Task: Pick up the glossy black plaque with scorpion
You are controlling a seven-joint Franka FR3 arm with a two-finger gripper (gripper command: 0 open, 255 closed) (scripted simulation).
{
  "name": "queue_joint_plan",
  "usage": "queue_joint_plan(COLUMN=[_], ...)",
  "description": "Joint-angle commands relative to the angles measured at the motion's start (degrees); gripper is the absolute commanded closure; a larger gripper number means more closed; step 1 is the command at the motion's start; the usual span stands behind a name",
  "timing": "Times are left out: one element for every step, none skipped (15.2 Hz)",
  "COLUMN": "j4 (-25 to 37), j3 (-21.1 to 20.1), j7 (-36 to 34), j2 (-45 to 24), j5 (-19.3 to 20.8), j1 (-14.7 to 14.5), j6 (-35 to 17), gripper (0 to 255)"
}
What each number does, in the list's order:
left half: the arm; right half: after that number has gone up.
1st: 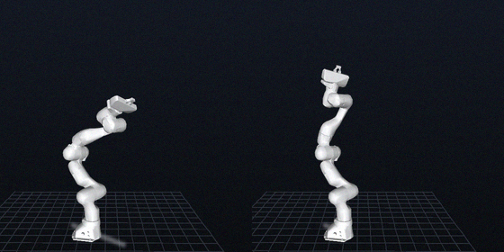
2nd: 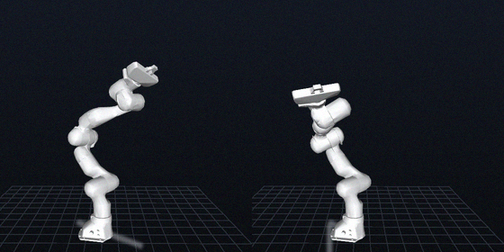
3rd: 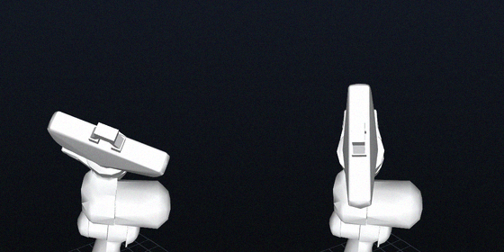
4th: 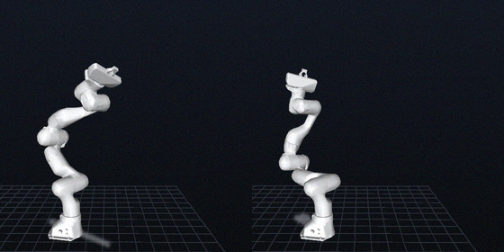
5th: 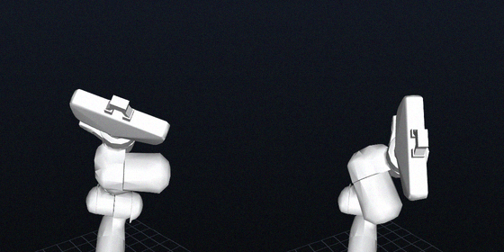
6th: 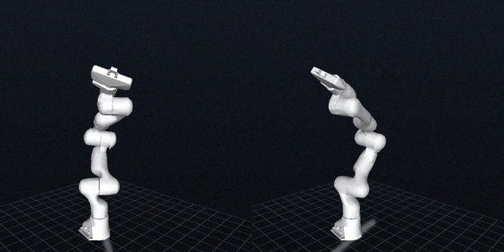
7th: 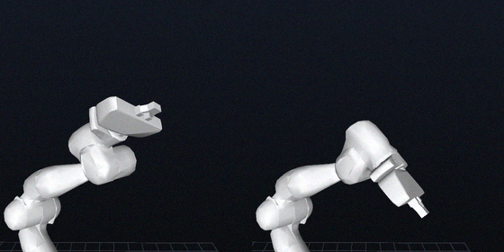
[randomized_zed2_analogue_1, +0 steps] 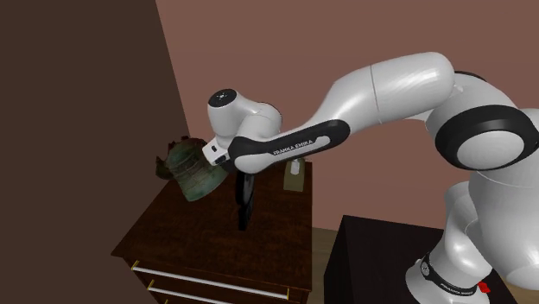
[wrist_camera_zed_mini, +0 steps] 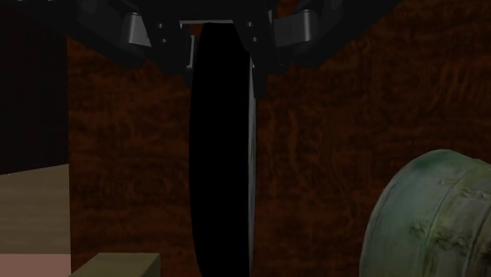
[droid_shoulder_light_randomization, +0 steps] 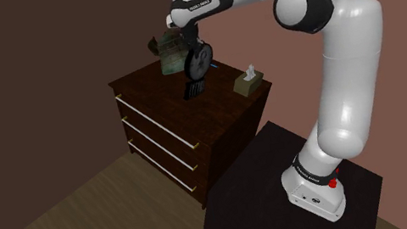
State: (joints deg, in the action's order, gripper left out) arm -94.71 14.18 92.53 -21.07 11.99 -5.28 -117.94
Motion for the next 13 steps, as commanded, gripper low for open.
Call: queue_joint_plan(j4=[1.54, 2.03, 2.53, 3.04, 3.57, 4.12, 4.68, 5.26, 5.86, 6.48, 7.11, 7.19, 7.2], j3=[0.01, 0.01, 0.02, 0.02, 0.03, 0.03, 0.04, 0.04, 0.05, 0.05, 0.06, 0.06, 0.06], j7=[0.41, 0.55, 0.7, 0.85, 1.0, 1.15, 1.3, 1.46, 1.61, 1.77, 1.93, 1.95, 1.96], j2=[0.09, 0.29, 0.48, 0.66, 0.82, 0.98, 1.12, 1.25, 1.37, 1.47, 1.57, 1.59, 1.58], j5=[-0.14, -0.16, -0.18, -0.21, -0.23, -0.25, -0.28, -0.31, -0.34, -0.37, -0.4, -0.4, -0.4], j1=[0.05, 0.04, 0.03, 0.02, 0.01, 0.0, -0.01, -0.01, -0.02, -0.02, -0.02, -0.02, -0.02], j6=[1.49, 2.16, 2.83, 3.51, 4.19, 4.87, 5.56, 6.25, 6.95, 7.65, 8.36, 8.46, 8.46], gripper=[255, 255, 255, 255, 255, 255, 255, 255, 255, 255, 255, 255, 255])
